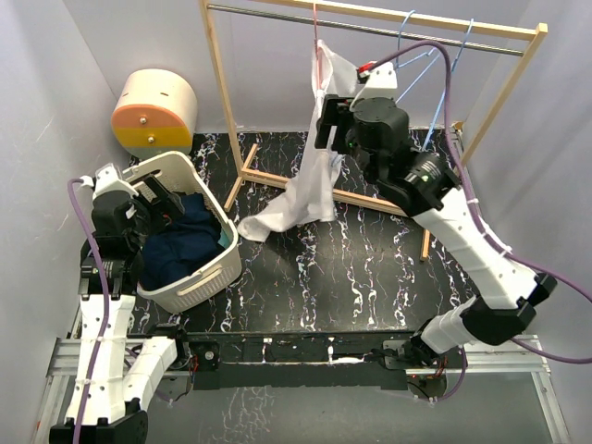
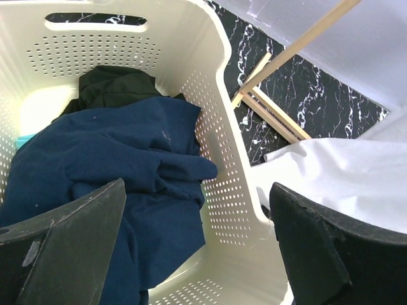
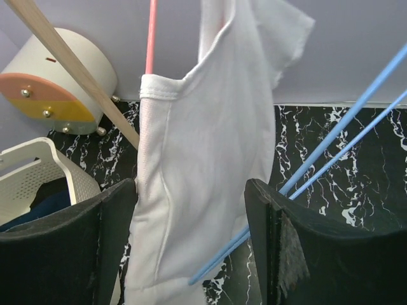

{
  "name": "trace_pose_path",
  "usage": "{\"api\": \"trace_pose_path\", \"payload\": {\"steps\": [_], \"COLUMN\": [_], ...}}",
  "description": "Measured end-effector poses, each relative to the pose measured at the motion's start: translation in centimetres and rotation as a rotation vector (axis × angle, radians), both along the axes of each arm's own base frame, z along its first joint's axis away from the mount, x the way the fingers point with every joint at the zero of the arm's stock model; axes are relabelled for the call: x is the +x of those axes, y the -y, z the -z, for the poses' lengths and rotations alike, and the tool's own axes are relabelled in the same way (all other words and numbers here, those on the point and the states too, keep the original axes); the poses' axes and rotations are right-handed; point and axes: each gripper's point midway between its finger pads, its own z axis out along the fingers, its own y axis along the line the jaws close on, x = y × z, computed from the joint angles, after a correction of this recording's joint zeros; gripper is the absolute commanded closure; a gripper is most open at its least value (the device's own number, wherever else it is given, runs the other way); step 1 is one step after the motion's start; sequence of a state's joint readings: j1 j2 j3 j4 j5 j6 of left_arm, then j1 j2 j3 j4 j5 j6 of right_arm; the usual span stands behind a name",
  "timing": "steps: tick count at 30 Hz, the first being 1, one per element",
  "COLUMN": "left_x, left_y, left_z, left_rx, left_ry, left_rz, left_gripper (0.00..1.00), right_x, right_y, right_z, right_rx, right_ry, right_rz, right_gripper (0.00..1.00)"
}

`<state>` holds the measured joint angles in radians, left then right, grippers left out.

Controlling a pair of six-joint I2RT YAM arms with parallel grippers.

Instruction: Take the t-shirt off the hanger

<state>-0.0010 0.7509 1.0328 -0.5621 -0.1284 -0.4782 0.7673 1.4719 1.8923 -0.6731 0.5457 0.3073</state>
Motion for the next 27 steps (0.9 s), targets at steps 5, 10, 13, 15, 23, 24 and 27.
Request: {"api": "trace_pose_path", "payload": {"steps": [5,10,13,15,23,24,27], "left_x": [1.1,2.4,2.9,3.1,4.4,4.6,4.8], "left_y": [1.1,2.4,3.1,3.6,6.9,7.5,8.6], "left_z": [-0.5,-2.4,-3.6,-4.3,-9.0,-9.6,-10.3], "left_rx": [-0.005,-0.023,-0.031,-0.036,-0.079,-0.088,-0.107], "left_ry": [-0.005,0.030,0.058,0.069,0.150,0.162,0.178], "left_rz": [0.068,0.144,0.186,0.217,0.411,0.444,0.512], "left_gripper": [0.09,0.11,0.15,0.20,0.43,0.45,0.46], "right_x": [-1.0,-0.4,0.4,1.1,2.8,2.9,2.9], "right_y": [0.7,-0.6,-1.4,-1.8,-1.5,-1.5,-1.2], "right_z": [-1.3,-0.9,0.0,0.6,2.2,2.3,2.2], "right_rx": [0.009,-0.007,-0.030,-0.044,-0.083,-0.080,-0.085], "right_ry": [0.023,0.007,-0.009,-0.021,-0.023,-0.011,0.028], "right_rz": [-0.036,-0.073,-0.076,-0.070,-0.023,-0.022,-0.025], "right_gripper": [0.15,0.14,0.18,0.22,0.75,0.85,0.92]}}
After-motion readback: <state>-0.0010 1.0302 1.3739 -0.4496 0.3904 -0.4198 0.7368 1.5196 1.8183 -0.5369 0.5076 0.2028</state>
